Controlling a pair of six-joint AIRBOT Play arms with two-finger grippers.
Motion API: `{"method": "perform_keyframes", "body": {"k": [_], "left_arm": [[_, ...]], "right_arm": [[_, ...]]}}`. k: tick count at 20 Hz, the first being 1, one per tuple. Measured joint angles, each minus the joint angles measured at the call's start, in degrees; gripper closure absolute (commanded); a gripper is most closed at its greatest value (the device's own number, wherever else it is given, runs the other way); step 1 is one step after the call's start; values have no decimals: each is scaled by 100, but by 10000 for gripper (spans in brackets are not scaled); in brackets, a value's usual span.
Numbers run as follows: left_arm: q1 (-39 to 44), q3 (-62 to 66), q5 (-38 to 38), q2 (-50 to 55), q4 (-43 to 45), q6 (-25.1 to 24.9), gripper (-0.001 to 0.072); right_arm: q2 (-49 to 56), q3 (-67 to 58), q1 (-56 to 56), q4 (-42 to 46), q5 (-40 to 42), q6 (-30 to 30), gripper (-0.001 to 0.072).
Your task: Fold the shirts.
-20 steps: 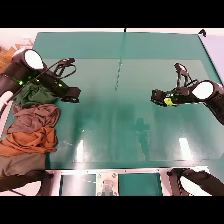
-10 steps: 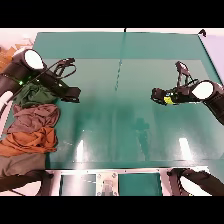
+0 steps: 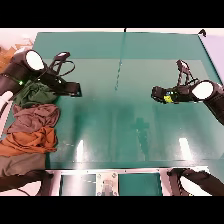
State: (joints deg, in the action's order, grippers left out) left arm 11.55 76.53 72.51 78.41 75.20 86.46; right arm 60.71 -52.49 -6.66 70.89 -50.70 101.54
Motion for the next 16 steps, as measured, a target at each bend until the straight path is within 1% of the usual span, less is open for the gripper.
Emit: {"method": "perform_keyframes", "body": {"k": [1,2,4,6,7,9,11,12,13,14,16], "left_arm": [[-17,-2,-11,0,549,195,-7],[-74,-2,-13,2,1088,363,-7],[-378,-4,-87,48,2031,616,-7],[-837,-11,-216,208,2422,761,-7],[-1071,-13,-302,330,2474,802,-7],[-1515,-15,-535,640,2369,785,-7],[-1781,-17,-820,994,2035,597,-5],[-1856,-17,-946,1185,1893,492,96],[-1910,-17,-1008,1342,1779,420,467],[-1958,-15,-1047,1464,1755,345,687],[-2011,111,-1034,1624,1650,216,689]], "right_arm": [[2,0,0,2,7,-2,377],[2,2,0,2,28,-2,315],[2,0,13,4,39,-2,307],[15,0,31,17,52,-2,293],[26,0,31,17,55,-2,279],[66,2,37,22,68,-9,280],[125,0,37,22,79,-13,292],[157,2,39,22,76,-15,356],[184,2,44,24,76,-15,474],[201,2,61,22,76,-17,557],[229,-7,157,24,55,-20,679]]}}
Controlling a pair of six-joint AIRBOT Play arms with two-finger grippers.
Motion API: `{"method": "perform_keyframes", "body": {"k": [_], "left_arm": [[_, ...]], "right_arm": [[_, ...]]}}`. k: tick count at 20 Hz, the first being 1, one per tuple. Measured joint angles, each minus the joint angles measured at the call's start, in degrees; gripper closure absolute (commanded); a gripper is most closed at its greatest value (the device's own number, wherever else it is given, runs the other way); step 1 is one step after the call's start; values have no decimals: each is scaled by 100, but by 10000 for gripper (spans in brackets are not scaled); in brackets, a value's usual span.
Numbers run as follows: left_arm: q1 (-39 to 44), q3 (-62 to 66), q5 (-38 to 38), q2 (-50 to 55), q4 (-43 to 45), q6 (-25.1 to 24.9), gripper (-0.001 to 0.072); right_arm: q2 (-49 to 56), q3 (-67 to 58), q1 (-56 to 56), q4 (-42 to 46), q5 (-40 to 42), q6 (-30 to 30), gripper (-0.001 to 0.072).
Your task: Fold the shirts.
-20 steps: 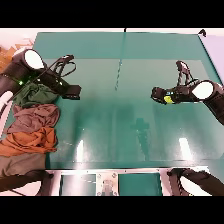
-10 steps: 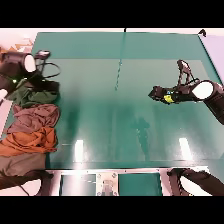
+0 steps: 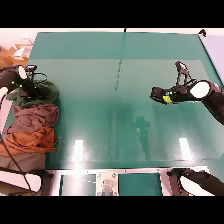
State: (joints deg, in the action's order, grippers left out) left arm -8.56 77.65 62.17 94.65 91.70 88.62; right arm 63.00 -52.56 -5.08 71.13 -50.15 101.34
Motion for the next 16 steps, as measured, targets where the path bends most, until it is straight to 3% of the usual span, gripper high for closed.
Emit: {"method": "perform_keyframes", "body": {"k": [6,9,14,15,16], "left_arm": [[420,1766,761,-33,-505,-278,690],[1287,2704,1196,-229,-678,-363,690],[3051,3333,1215,-291,-1285,-374,685],[3368,3370,1141,-212,-1375,-363,505],[3689,3397,1078,-87,-1453,-356,133]], "right_arm": [[17,-129,688,-4,-452,-149,696],[17,-219,1145,-9,-686,-297,697],[17,-354,1751,-20,-968,-413,696],[17,-367,1821,-22,-1001,-424,685],[17,-376,1875,-15,-1038,-428,584]]}}
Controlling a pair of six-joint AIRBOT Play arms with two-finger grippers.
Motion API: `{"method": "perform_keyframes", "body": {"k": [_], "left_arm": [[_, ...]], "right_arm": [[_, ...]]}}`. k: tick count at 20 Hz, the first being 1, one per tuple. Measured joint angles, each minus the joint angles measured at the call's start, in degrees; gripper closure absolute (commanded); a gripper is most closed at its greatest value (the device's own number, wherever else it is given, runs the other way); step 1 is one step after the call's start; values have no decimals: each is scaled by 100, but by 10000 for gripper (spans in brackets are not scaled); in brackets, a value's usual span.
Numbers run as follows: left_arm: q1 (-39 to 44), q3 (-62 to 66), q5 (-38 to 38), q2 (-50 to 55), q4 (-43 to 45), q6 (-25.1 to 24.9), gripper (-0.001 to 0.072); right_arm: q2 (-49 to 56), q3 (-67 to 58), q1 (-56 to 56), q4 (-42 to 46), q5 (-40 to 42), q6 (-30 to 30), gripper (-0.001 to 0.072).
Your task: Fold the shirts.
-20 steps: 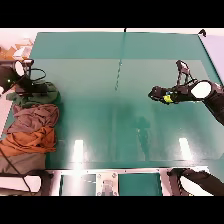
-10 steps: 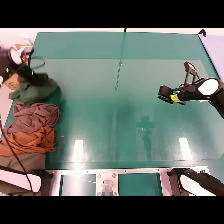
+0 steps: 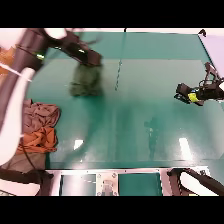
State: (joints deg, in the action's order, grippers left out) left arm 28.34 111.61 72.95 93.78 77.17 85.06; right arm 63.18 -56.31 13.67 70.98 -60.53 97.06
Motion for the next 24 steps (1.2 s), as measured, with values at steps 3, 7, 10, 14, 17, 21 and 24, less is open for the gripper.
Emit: {"method": "perform_keyframes", "body": {"k": [3,7,10,14,17,21,24], "left_arm": [[651,48,-157,409,-280,37,72],[629,249,243,640,-428,42,71],[-9,343,826,675,-457,168,-3],[-1049,-280,916,702,-501,393,-13],[-1523,-1040,28,743,-828,446,-13],[-1729,-1563,-1300,1128,-1711,70,-13],[-1784,-1685,-1843,1523,-2575,-363,4]], "right_arm": [[0,-13,79,-4,-188,-20,390],[4,-17,118,-9,-413,-22,260],[57,2,107,-181,-483,-83,259],[225,278,-278,-741,-302,-245,259],[511,444,-887,-1126,164,-293,259],[1191,396,-1670,-1720,914,-343,261],[1755,164,-2009,-2374,1180,-647,329]]}}
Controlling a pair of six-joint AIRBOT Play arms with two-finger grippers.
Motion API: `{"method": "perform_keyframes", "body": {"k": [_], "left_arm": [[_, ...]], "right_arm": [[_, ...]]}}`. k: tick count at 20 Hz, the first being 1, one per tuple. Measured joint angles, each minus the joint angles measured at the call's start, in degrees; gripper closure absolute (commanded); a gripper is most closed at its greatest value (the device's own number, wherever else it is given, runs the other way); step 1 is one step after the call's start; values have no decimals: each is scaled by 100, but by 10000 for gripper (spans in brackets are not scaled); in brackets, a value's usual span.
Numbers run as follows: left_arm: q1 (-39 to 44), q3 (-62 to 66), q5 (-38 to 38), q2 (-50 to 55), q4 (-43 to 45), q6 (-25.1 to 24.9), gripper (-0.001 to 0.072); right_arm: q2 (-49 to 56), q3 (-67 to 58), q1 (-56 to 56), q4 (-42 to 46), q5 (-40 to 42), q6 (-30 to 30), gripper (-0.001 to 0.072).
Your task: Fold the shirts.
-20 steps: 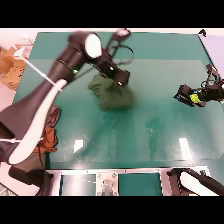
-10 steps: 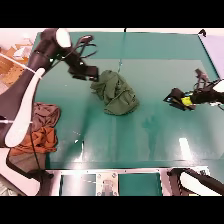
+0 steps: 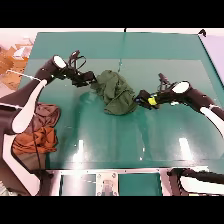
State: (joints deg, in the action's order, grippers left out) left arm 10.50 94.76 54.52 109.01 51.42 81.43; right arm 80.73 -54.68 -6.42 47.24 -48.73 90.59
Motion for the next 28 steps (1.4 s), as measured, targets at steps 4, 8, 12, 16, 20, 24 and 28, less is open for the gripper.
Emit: {"method": "perform_keyframes", "body": {"k": [4,8,12,16,20,24,28], "left_arm": [[-20,-22,-229,326,-1075,-629,687],[-79,365,-9,376,-1480,-1067,689],[-170,1296,706,44,-1390,-1141,690],[-199,2131,1115,-931,-990,-1014,690],[-201,2382,1012,-2496,-603,-970,689],[-205,2455,708,-4142,254,-774,689],[-203,2474,636,-5281,1421,-361,689]], "right_arm": [[435,-188,-118,-463,79,-341,695],[455,-271,299,-570,-223,-640,697],[-92,-577,994,-595,-804,-944,697],[-1139,-1351,1698,-614,-1266,-1106,697],[-2341,-2343,2288,-627,-1495,-1152,697],[-3506,-3112,2909,-638,-1519,-1172,696],[-4371,-3401,3254,-549,-1270,-1178,696]]}}
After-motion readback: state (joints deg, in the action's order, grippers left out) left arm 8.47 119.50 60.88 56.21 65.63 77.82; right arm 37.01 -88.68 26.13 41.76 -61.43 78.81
